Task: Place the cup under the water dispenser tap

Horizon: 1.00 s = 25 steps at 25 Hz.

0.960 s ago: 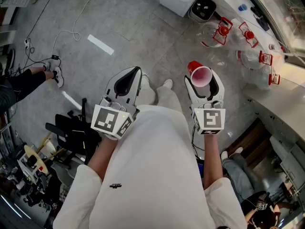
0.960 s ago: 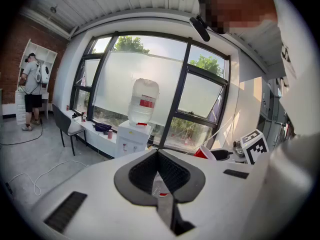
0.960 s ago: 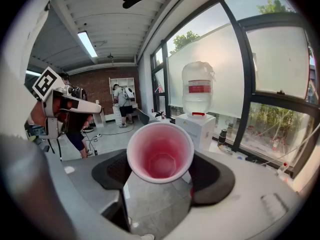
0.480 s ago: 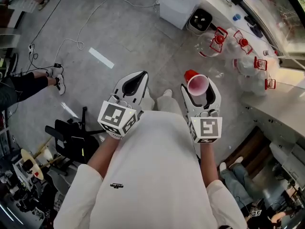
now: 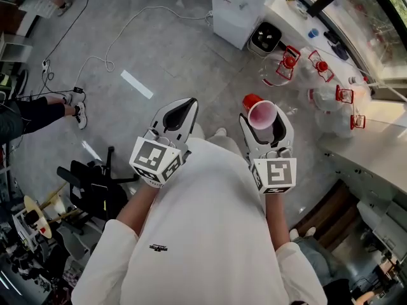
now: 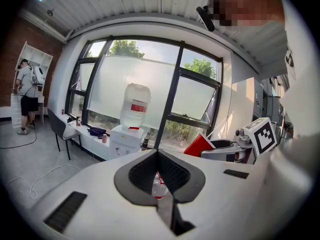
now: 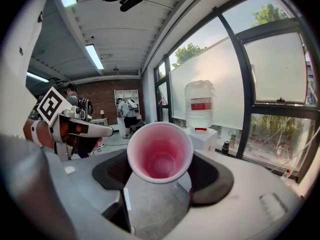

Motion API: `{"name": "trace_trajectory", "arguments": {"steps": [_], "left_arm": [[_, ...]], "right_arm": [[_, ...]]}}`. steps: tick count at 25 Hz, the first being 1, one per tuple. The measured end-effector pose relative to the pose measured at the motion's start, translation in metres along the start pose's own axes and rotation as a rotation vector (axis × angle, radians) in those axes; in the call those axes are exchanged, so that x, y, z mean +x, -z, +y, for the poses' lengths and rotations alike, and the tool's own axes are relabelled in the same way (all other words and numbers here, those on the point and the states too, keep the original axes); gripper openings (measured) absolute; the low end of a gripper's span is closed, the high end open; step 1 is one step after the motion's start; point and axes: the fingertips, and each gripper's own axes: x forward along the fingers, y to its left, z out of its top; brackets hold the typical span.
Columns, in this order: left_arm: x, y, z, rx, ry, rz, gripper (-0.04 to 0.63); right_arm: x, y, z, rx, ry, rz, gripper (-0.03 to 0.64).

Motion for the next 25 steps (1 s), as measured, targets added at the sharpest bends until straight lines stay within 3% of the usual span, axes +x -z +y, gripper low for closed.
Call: {"name": "trace_trajectory", "arguments": {"steps": [9, 16, 25], "left_arm": [[0.036, -0.011, 0.014, -0.011, -0.011, -0.006, 0.006], [0.11, -0.034, 0.064, -0.011, 0.015, -0.001, 0.006], [0.198, -0.101, 0.14, -0.01, 0.072, -0.004, 0.006]], "right_arm": [[0.033, -0.01, -0.021, 0.008, -0.03, -0.006, 0.348], [0.106, -0.031, -0.062, -0.003, -0.008, -0.011, 0.348], [0.205, -0.078, -0.113, 0.001, 0.036, 0.001, 0.348]]}}
